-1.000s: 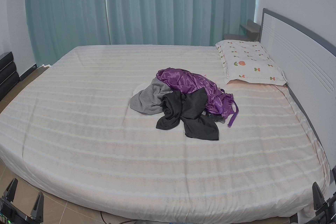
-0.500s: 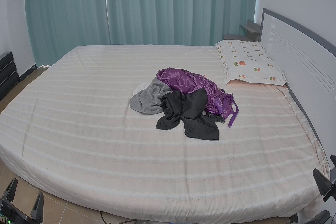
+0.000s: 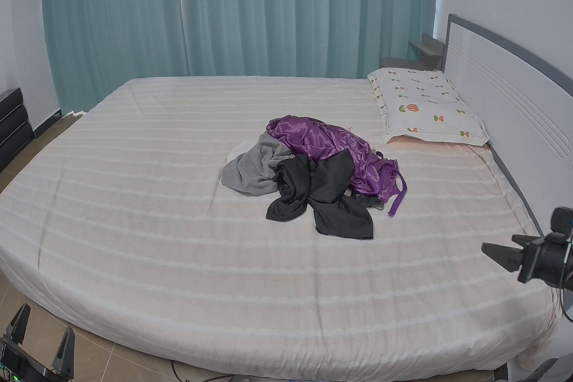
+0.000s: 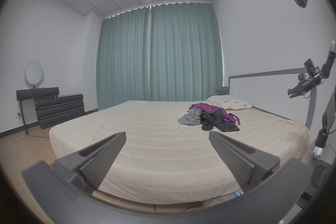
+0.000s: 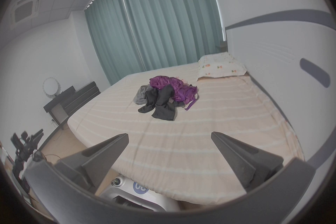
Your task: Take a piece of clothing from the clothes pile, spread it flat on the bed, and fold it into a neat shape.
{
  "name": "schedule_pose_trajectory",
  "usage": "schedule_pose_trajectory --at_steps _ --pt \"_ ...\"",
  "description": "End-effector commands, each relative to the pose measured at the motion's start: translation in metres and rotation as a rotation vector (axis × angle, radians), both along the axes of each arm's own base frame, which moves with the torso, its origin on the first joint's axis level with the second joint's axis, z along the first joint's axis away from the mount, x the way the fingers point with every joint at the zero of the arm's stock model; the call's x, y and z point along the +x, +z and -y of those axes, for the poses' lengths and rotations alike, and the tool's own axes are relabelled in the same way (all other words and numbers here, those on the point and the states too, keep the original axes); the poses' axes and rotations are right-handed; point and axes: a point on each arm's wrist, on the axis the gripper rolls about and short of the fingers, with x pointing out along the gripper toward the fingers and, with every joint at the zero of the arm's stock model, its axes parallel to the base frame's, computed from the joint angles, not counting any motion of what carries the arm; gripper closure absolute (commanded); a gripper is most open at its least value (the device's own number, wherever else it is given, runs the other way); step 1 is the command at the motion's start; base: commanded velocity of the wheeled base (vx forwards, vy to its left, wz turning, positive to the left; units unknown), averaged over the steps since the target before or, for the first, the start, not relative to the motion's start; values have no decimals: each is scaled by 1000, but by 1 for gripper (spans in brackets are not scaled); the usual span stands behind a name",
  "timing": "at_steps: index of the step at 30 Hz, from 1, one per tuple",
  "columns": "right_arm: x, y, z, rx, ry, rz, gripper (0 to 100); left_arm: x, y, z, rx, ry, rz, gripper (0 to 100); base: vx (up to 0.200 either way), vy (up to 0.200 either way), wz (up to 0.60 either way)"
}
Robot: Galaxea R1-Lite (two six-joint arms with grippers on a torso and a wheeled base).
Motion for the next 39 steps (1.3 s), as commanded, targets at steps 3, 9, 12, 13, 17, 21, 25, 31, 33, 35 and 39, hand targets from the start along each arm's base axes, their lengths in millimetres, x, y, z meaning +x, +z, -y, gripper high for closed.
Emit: schedule_pose_trajectory --at_steps 3,9,12,13,17,21,25,31,33,35,39 --pt "176 -79 -53 86 -38 -225 0 0 -5 0 0 0 0 0 0 0 0" --pt "233 -122 -68 117 -99 -259 0 0 -5 0 0 0 0 0 0 0 0" --pt "248 -136 -76 135 -106 -272 0 0 -5 0 0 0 0 0 0 0 0" --pt "256 -142 -81 154 -123 -274 0 0 -5 0 0 0 0 0 0 0 0" --pt "274 -157 -95 198 -153 -273 0 0 -5 0 0 0 0 0 0 0 0" --pt "287 -173 -100 207 -159 -279 0 0 -5 0 0 0 0 0 0 0 0" --pt "294 -183 -105 209 -152 -278 0 0 -5 0 0 0 0 0 0 0 0" --pt "308 -201 -127 254 -155 -283 0 0 -5 0 0 0 0 0 0 0 0" --pt "310 -208 -129 248 -163 -276 0 0 -5 0 0 0 0 0 0 0 0" --pt "319 -208 -131 257 -177 -255 0 0 -5 0 0 0 0 0 0 0 0" --pt "326 -213 -133 255 -188 -241 0 0 -5 0 0 0 0 0 0 0 0"
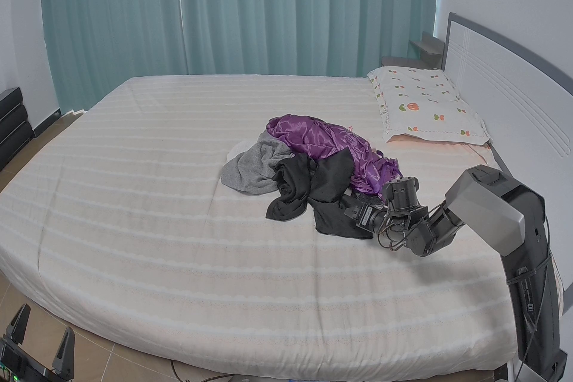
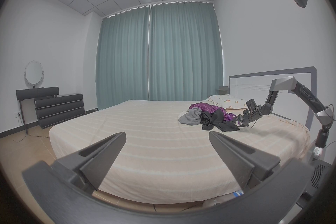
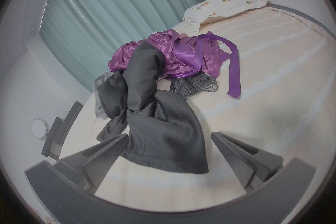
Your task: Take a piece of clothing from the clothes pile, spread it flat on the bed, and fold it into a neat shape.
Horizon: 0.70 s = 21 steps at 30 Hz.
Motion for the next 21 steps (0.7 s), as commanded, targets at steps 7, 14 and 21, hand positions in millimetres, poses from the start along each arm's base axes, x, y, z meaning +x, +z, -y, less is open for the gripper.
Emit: schedule_pose_trajectory --at_steps 7,14,21 --pt "14 -17 -8 -11 -3 -9 0 0 -5 0 0 0 0 0 0 0 0" --pt "19 -16 -17 -10 9 -14 0 0 -5 0 0 0 0 0 0 0 0" --pt "18 -14 -28 -15 32 -21 100 0 -5 0 0 0 0 0 0 0 0"
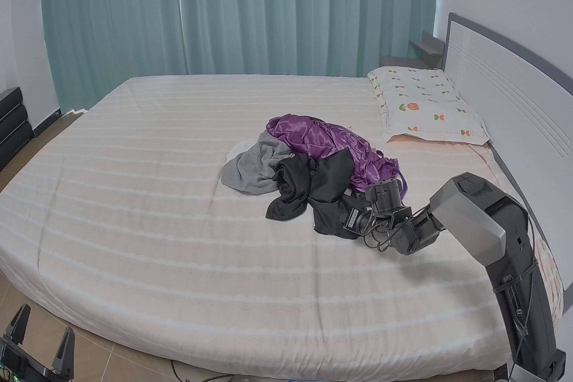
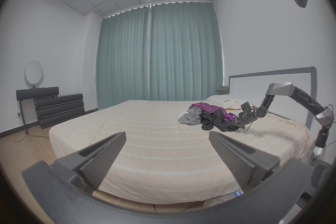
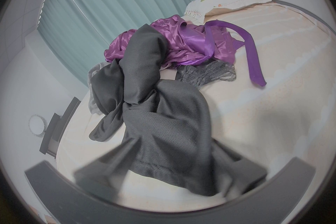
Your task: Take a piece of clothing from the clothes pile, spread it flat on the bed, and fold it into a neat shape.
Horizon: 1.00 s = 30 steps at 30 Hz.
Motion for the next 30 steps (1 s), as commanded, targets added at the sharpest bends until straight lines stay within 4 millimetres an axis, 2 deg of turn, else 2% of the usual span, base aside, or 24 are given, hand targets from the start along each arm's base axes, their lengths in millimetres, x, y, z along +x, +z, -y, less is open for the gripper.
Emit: schedule_pose_trajectory --at_steps 1,7,9,13,14,20,21,23,25,26,27,28,30 --pt "0 3 -5 -2 10 -1 100 0 -5 0 0 2 0 0 0 0 0" --pt "-7 4 -7 2 13 -23 100 0 -5 0 0 2 0 0 0 0 0" --pt "-9 10 -6 13 8 -16 100 0 -5 0 0 0 0 0 0 0 0" --pt "-34 42 2 139 -3 -15 100 0 -5 0 0 2 0 0 0 0 0" --pt "-37 42 3 147 0 -17 100 0 -5 0 0 0 0 0 0 0 0" --pt "-96 81 20 295 65 29 100 0 -5 0 0 0 0 0 0 0 0" --pt "-97 82 19 297 68 32 100 0 -5 0 0 0 0 0 0 0 0" --pt "-124 100 26 330 94 78 100 0 -5 0 0 2 0 0 0 0 0" --pt "-135 109 29 342 107 101 100 0 -5 0 0 0 0 0 0 0 0" --pt "-148 120 31 356 127 121 100 0 -5 0 0 0 0 0 0 0 0" --pt "-148 120 31 356 127 121 100 0 -5 0 0 0 0 0 0 0 0" --pt "-162 130 30 367 153 138 100 0 -5 0 0 0 0 0 0 0 0" --pt "-173 141 29 381 174 166 100 0 -5 0 0 0 0 0 0 0 0"
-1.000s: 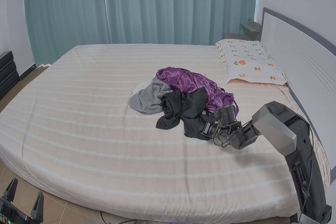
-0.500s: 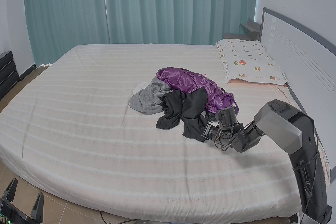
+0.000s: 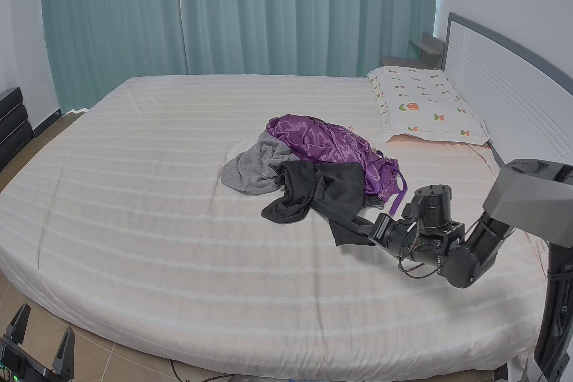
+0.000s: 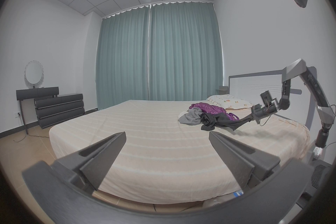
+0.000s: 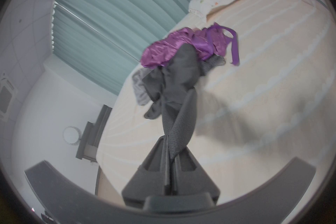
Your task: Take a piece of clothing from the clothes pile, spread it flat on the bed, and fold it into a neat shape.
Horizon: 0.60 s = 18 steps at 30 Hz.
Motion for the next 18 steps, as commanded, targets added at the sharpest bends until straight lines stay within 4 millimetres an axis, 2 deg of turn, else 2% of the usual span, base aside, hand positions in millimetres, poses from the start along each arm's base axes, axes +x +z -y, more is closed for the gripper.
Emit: schedule_pose_trajectory --at_steps 1,6,7,8,11,14,18 --pt "-58 71 3 109 82 163 100 0 -5 0 5 -1 0 0 0 0 0" --pt "-82 103 0 160 126 265 100 0 -5 0 3 -15 -1 0 0 0 0" --pt "-82 103 0 160 126 265 100 0 -5 0 3 -15 -1 0 0 0 0" --pt "-88 117 1 178 136 309 100 0 -5 0 1 -14 -1 0 0 0 0" --pt "-102 139 2 216 163 373 100 0 -5 0 8 -17 2 0 0 0 0" --pt "-114 148 0 233 201 392 100 0 -5 0 14 -17 2 0 0 0 0" --pt "-120 160 -2 248 221 446 100 0 -5 0 31 -11 2 0 0 0 0"
